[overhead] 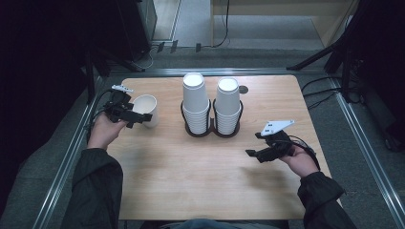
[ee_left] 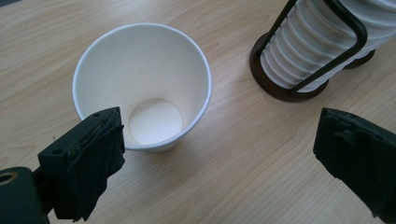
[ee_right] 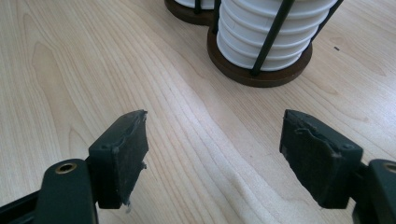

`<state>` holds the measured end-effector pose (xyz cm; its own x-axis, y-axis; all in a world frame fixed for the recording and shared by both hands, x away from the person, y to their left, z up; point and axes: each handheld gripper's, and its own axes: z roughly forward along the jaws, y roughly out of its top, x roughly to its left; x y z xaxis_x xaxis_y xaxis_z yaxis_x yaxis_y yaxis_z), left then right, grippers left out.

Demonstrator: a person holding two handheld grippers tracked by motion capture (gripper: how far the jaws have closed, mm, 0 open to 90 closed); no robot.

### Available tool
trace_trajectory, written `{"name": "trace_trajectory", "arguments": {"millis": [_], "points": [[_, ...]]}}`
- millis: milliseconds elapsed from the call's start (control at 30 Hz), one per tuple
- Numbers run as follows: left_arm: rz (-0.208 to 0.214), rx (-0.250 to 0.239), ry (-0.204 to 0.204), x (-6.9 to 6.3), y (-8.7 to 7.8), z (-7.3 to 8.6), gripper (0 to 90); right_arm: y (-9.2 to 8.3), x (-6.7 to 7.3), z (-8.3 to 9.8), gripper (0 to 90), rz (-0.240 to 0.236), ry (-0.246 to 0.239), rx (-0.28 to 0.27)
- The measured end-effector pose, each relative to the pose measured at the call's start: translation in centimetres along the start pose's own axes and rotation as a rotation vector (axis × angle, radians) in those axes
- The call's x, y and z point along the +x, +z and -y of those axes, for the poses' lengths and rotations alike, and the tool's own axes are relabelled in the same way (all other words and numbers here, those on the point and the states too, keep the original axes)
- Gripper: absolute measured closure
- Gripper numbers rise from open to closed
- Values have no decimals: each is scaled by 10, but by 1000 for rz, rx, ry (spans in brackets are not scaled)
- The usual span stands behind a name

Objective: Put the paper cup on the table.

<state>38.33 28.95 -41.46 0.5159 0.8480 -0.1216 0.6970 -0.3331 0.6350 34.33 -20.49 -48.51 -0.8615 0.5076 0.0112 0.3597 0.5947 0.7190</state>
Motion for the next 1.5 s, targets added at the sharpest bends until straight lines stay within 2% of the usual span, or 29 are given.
{"name": "trace_trajectory", "arguments": {"millis": [67,133,233,333,400,533,767,1033,1233,1300,1433,1500], "points": [[23,-14,-1,-3,-1,1,20,0,-1,-1,235,0,-3,-2],[27,-18,14,-7,-2,2,20,1,-1,-2,234,-1,-2,-4],[23,-27,41,-15,-3,5,20,2,-1,-3,235,-5,-7,-5],[49,-34,82,-22,-3,8,30,2,-2,-5,234,-8,-9,-1],[40,-25,110,-27,-4,9,30,3,-2,-6,234,-7,-8,-3],[39,-20,137,-36,-6,12,30,4,-2,-7,234,-10,-17,-3],[63,-27,165,-52,1,15,33,5,-4,-9,234,-15,-16,-3],[76,15,188,-65,19,20,35,5,-5,-10,234,-16,-16,-10],[71,4,194,-76,29,24,35,5,-5,-11,231,-16,2,-12],[74,-2,203,-80,32,25,35,5,-4,-11,231,-20,8,-15],[87,-21,193,-90,39,26,35,6,-4,-11,231,-25,9,-8],[96,-14,201,-95,42,27,35,7,-4,-11,230,-25,8,-4]]}}
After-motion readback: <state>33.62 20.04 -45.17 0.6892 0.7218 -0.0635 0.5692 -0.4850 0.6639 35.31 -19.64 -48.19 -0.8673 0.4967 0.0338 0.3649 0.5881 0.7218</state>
